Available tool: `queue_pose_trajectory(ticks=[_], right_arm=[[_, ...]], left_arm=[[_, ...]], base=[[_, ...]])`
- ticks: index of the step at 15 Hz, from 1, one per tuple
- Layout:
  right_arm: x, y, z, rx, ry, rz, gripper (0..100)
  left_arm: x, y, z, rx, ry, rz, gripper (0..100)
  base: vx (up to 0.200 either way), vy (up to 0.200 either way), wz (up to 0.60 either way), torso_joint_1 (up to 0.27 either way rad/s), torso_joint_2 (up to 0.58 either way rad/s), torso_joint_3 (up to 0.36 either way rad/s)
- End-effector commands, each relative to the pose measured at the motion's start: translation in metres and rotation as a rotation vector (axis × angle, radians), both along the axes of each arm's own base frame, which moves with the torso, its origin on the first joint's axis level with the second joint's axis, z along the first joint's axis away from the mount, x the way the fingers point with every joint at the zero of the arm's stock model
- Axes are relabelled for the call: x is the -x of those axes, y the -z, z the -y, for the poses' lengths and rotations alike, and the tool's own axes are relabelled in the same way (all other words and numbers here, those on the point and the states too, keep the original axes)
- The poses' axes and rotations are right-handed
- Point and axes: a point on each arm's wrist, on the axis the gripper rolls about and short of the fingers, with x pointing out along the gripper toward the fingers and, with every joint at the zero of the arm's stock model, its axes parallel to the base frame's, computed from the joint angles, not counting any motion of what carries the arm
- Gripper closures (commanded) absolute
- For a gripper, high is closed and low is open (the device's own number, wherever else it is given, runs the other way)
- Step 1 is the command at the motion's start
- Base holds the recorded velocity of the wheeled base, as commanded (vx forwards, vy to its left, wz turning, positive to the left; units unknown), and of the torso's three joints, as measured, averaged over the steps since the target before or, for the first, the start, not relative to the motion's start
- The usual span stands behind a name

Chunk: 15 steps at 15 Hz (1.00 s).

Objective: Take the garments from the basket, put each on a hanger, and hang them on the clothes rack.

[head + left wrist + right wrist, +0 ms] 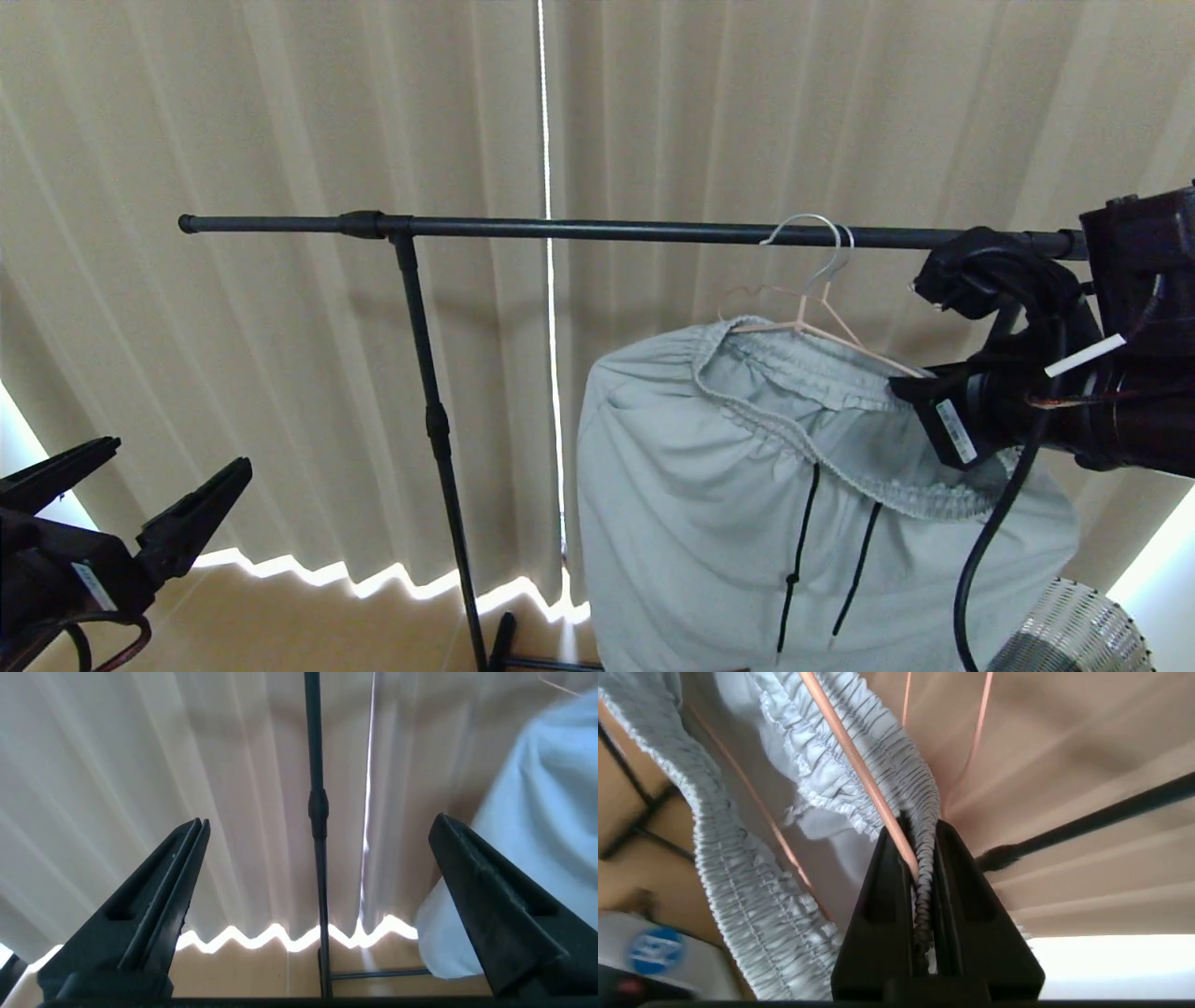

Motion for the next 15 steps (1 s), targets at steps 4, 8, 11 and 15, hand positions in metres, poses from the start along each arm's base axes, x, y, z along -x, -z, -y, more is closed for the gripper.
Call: queue_pose_trajectory(ticks=[4,8,11,15], right_arm=[[-0.037,-0.006,-0.021,-0.022,0.066,-0.02,100],[-0.058,-0.001,-0.032,-0.027,0.087,-0.028,100],[-0.077,0.002,-0.037,-0.033,0.115,-0.025,100],[-0.111,0.009,-0.033,-0.016,0.192,-0.017,100]], left_arm=[[0.0,0.0,0.0,-0.002,0.001,0.0,0],[0.001,0.001,0.0,-0.002,0.001,0.0,0],[0.002,-0.001,0.0,-0.001,0.002,0.011,0],[0.007,-0.003,0.003,0.003,0.038,0.034,0]], base=[[0.0,0.0,0.0,0.0,0.0,0.0],[0.0,0.0,0.0,0.0,0.0,0.0],[0.0,0.0,0.0,0.0,0.0,0.0],[0.0,0.0,0.0,0.0,0.0,0.0]])
